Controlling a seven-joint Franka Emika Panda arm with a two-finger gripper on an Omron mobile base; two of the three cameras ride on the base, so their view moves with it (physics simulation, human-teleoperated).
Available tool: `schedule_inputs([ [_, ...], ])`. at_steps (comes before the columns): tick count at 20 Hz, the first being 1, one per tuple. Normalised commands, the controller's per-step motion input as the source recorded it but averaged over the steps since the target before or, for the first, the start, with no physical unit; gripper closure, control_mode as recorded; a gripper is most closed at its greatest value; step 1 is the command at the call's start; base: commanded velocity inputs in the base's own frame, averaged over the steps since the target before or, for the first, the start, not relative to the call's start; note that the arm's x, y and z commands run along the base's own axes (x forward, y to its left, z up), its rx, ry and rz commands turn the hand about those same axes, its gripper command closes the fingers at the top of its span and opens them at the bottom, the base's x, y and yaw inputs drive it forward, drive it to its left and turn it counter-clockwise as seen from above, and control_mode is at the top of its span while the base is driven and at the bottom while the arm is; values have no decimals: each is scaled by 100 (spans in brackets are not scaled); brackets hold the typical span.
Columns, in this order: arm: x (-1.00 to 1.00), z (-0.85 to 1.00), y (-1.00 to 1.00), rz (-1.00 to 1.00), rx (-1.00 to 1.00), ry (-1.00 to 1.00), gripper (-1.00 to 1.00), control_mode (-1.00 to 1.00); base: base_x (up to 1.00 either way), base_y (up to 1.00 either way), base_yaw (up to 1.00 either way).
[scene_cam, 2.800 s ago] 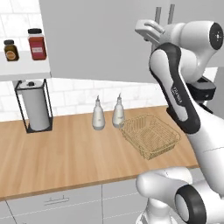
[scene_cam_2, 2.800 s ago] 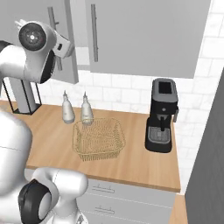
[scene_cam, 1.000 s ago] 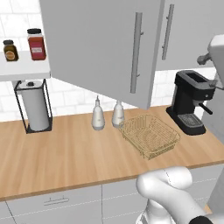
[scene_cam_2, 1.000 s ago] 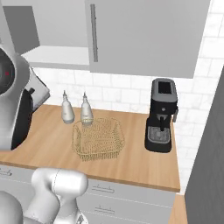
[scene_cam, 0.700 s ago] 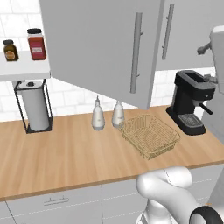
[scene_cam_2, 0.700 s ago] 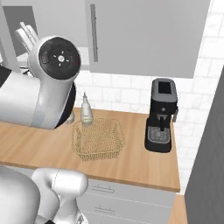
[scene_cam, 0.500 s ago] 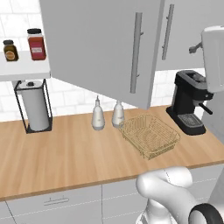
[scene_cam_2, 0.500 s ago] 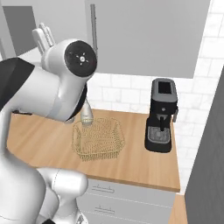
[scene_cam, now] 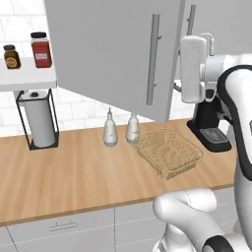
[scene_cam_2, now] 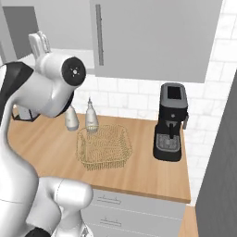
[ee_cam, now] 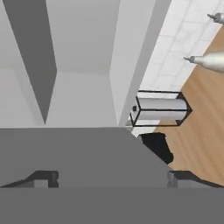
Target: Open the cabinet, pick up the bread from the cabinet and place it in the basket. Then move the basket to the dining counter.
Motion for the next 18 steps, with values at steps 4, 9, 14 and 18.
schedule_inputs([
  [4, 31, 21, 40, 25, 2, 7, -100, -100, 0, 0, 0],
  [9, -42, 30, 81, 41, 0, 9, -100, -100, 0, 0, 0],
  [14, -56, -4, 100, 32, 0, 0, -100, -100, 0, 0, 0],
  [18, -24, -25, 100, 15, -1, -6, -100, -100, 0, 0, 0],
])
